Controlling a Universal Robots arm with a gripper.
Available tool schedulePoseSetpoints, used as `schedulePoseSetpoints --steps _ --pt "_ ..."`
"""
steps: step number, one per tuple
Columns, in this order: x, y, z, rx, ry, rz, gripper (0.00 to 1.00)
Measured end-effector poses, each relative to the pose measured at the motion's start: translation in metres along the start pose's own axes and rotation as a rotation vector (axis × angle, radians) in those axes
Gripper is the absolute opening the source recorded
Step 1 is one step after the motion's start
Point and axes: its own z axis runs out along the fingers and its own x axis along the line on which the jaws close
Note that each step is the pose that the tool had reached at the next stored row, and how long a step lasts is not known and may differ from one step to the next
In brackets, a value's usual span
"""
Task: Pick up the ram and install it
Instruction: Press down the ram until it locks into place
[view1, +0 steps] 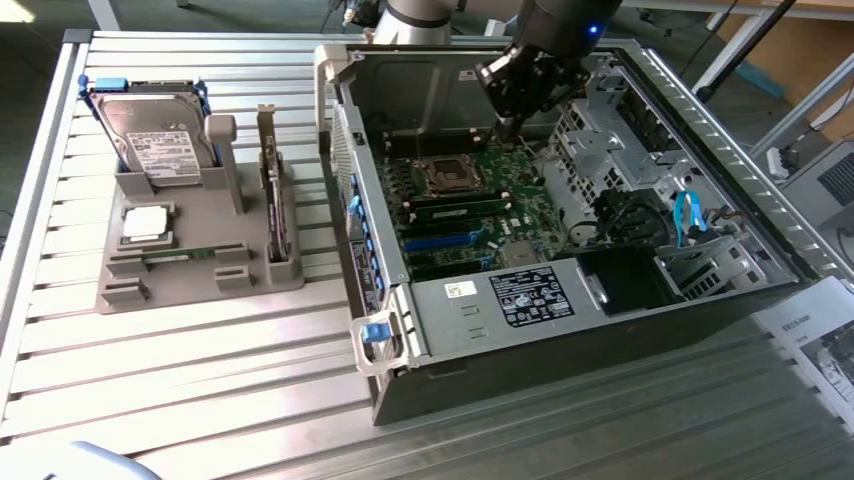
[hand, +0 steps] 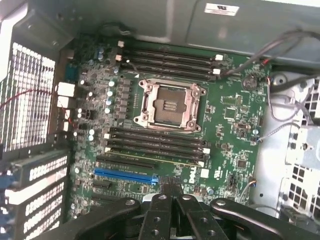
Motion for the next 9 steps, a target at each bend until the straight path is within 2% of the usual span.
schedulePoseSetpoints --steps 3,9 --pt "0.0000 0.0000 0.0000 -0.0008 -0.0003 0.034 0.10" --pt "0.0000 0.0000 0.0000 -0.0009 -0.0004 0.035 0.10"
